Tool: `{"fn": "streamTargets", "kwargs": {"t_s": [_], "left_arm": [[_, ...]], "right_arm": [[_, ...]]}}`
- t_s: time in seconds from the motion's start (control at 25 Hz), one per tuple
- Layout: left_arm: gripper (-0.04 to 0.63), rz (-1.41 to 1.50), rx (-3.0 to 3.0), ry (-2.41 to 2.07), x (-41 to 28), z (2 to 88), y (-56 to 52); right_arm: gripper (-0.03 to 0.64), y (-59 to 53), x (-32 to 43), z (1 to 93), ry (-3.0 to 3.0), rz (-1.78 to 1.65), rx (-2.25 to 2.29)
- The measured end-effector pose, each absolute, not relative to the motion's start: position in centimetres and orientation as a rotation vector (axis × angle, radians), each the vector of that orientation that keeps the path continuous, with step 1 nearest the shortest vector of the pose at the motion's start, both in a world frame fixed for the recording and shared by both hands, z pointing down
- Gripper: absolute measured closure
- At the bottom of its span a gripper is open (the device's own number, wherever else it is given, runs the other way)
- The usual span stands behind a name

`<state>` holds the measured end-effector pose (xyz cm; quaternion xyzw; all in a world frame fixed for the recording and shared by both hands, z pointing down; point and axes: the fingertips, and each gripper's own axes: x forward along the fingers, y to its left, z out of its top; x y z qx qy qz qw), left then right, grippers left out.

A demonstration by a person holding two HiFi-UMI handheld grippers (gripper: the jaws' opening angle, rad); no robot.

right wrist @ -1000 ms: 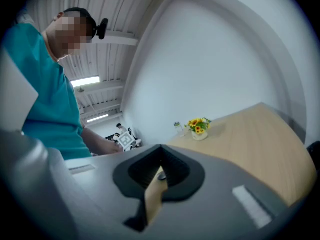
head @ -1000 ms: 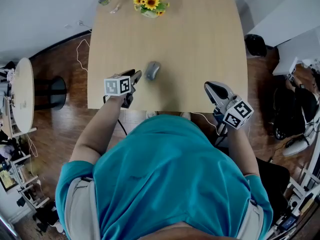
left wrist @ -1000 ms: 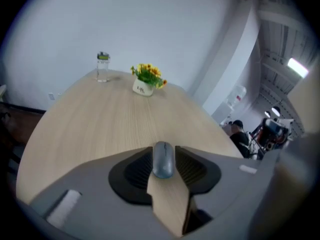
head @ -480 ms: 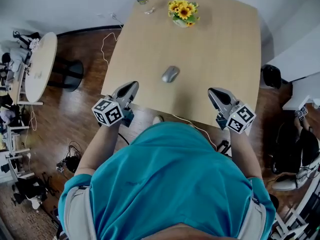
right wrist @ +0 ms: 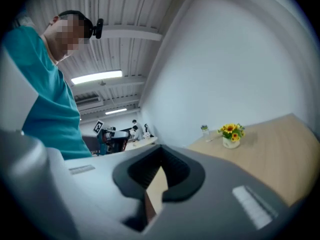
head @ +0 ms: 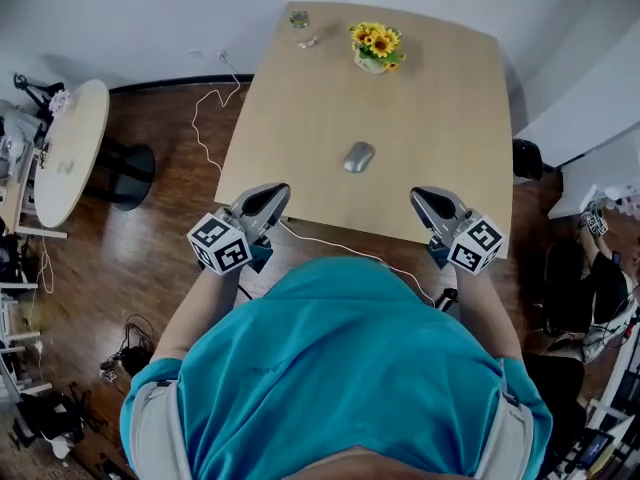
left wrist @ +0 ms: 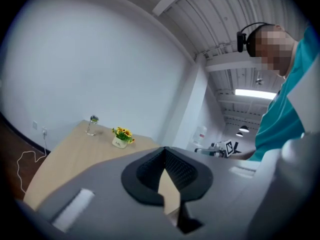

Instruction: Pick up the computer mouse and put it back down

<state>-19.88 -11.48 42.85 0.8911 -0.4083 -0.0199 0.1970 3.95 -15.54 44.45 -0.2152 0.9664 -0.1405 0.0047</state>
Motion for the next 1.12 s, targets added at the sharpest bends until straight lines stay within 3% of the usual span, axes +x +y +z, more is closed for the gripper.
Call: {"fn": "streamTargets", "kwargs": {"t_s": [0.4,0.72,1.12], "left_arm": [[0.591,-0.046,2.701,-0.761,-25.7,41.3,-2.5],[0.591,-0.067,2.747,-0.673,-23.6,40.9,3.2],[0.591,-0.024,2.762,-0.730,-14.8,39.6,16.3]], "right_arm": [[0.614,-2.6,-4.7,42.9,2.987,-0.431,-0.973],[0.614,4.0,-2.5,40.8,2.964,-0.348,-1.062],[0.614,18.2,3.5,40.2,3.004,-0.255,-0.902]]}}
